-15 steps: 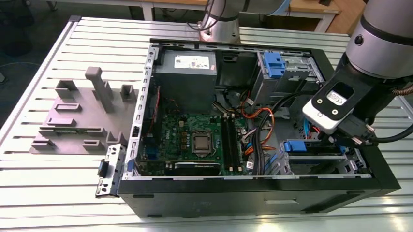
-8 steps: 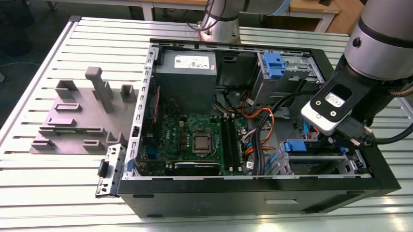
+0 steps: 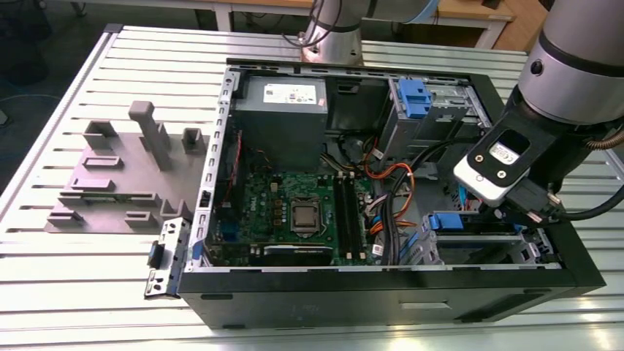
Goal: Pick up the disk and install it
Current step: 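Insert the first disk wire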
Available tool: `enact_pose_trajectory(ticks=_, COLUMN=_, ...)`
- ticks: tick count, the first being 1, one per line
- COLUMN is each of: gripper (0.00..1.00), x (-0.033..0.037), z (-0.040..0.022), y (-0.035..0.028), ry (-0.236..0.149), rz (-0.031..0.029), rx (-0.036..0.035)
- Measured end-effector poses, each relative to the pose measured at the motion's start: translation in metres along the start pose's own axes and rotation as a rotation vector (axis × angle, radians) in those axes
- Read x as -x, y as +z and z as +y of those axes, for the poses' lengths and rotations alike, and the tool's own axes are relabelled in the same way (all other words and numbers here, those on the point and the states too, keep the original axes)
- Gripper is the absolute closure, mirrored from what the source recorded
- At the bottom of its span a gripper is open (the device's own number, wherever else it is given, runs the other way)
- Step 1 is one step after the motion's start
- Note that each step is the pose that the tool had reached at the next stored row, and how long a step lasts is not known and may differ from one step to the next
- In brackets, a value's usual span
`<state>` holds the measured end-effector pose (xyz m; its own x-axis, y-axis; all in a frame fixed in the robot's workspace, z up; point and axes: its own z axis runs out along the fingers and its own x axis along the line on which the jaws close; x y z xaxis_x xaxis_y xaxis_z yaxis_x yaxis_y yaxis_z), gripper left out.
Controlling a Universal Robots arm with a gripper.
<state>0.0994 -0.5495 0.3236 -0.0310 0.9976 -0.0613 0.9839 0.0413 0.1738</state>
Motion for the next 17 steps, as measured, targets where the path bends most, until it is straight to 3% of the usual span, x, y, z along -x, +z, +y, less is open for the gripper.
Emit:
enact_pose_trajectory(ticks=5, gripper=0.82, x=0.0, z=0.0, y=0.0003, ry=0.0, rz=0.0007, rx=0.0)
enact_pose_trajectory(ticks=6, gripper=0.75, x=0.0, z=0.0001, y=-0.0006, ry=0.0, rz=0.0003, rx=0.0)
enact_pose_trajectory(ticks=13, gripper=0.75, x=0.0007, z=0.0021, y=-0.0122, ry=0.0, rz=0.0027, rx=-0.0002)
enact_pose_trajectory(ticks=17, gripper=0.77, x=0.0008, z=0.0023, y=-0.0132, ry=0.001, rz=0.0032, rx=-0.0003)
